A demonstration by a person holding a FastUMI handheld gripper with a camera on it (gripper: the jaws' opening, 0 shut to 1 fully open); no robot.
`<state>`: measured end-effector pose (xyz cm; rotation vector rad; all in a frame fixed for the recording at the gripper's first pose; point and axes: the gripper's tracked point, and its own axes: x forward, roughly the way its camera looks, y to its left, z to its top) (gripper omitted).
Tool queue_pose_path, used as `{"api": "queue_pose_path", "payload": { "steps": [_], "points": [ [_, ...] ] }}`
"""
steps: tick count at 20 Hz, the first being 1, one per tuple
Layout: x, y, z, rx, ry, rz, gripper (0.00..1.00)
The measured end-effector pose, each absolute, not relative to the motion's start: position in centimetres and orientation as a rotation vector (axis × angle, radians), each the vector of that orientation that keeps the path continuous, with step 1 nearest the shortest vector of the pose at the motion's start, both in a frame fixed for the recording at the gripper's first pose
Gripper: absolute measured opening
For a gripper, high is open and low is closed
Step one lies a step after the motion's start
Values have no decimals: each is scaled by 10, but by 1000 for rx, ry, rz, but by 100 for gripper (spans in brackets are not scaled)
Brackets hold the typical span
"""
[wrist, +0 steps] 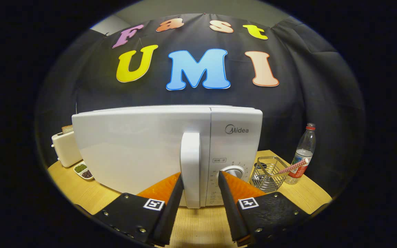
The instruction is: Open the microwave, put the food inside, and close the microwave door.
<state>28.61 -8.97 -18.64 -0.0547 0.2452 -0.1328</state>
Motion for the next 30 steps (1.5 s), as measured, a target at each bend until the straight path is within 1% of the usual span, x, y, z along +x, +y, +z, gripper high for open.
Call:
{"api": "queue_pose_path", "payload": {
  "steps": [1, 3, 4, 5, 6, 8, 9, 11, 12, 17, 19, 22, 27, 30],
  "points": [
    [287, -86, -187, -56, 241, -119, 61],
    [287, -85, -187, -55, 251, -115, 61],
    [289, -83, -188, -50, 262, -110, 39],
    [291, -80, -189, -53, 265, -113, 31],
    [291, -82, -191, -60, 265, -117, 26],
    [284, -81, -189, -60, 269, -110, 25],
    [287, -79, -191, -49, 272, -97, 18],
    [286, -78, -191, 13, 284, -57, 18],
    [286, -77, -190, 47, 286, -30, 13],
    [277, -73, -188, 92, 313, 63, 13],
    [269, -70, -188, 22, 315, 69, 12],
    [239, -58, -191, 23, 350, 65, 12],
    [173, -12, -192, 1, 383, 238, 12],
    [142, 17, -190, -20, 373, 302, 12]
  ]
}}
